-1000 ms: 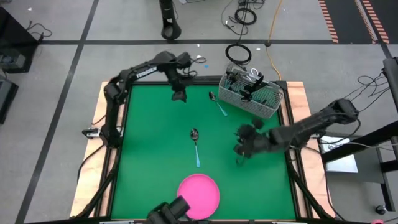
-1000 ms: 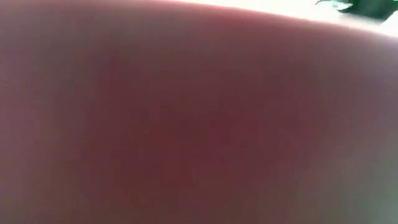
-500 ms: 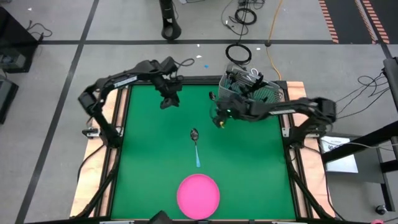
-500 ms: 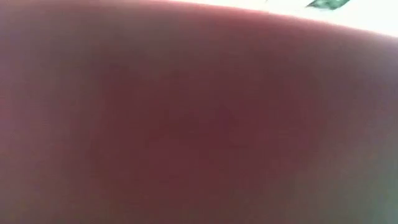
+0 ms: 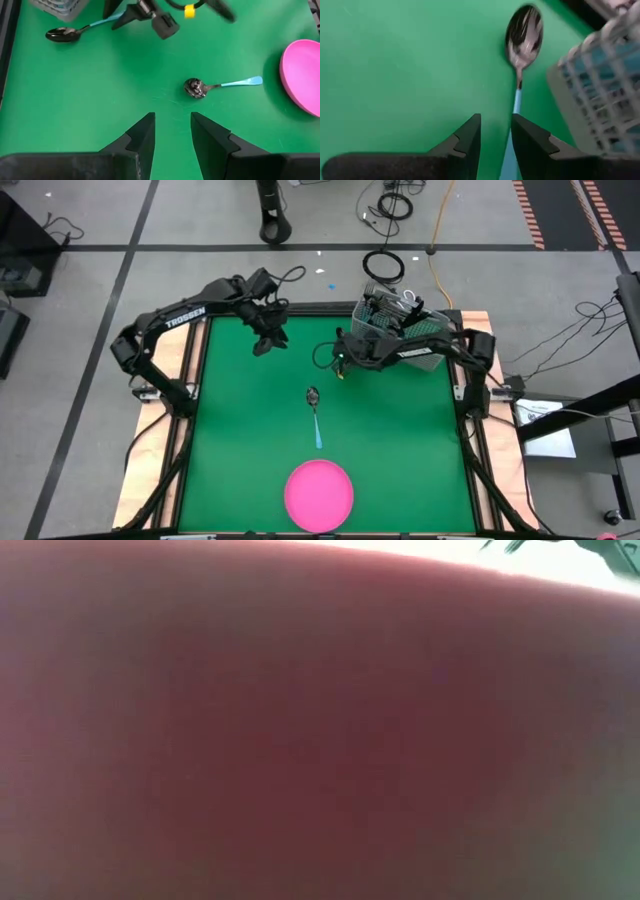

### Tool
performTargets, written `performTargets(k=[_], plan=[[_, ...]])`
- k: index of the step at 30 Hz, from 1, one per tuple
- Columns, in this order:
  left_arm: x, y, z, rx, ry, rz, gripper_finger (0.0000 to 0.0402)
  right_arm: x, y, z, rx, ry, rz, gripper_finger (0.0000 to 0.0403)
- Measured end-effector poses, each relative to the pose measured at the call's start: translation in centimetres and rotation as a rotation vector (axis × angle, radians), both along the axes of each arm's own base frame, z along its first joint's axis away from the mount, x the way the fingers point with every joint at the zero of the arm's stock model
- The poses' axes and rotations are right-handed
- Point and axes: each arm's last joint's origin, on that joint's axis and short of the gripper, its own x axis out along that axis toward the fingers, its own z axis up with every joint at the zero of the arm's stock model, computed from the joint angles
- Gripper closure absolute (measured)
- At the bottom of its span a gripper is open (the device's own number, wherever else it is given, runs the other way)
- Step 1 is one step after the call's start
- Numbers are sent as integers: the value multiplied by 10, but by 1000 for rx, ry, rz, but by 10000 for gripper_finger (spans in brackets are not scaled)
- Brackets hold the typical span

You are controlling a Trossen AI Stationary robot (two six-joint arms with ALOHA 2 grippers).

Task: Sort silverware
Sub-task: Put the blue spoon into the utensil holder

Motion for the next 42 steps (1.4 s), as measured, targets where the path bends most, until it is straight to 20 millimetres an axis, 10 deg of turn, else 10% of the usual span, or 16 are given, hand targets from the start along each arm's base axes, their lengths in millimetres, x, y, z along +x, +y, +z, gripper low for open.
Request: performTargets(k=[42], plan=[[3,3,1,47,-17,13,277,-3,-25,-23,134,-67,-57,335]])
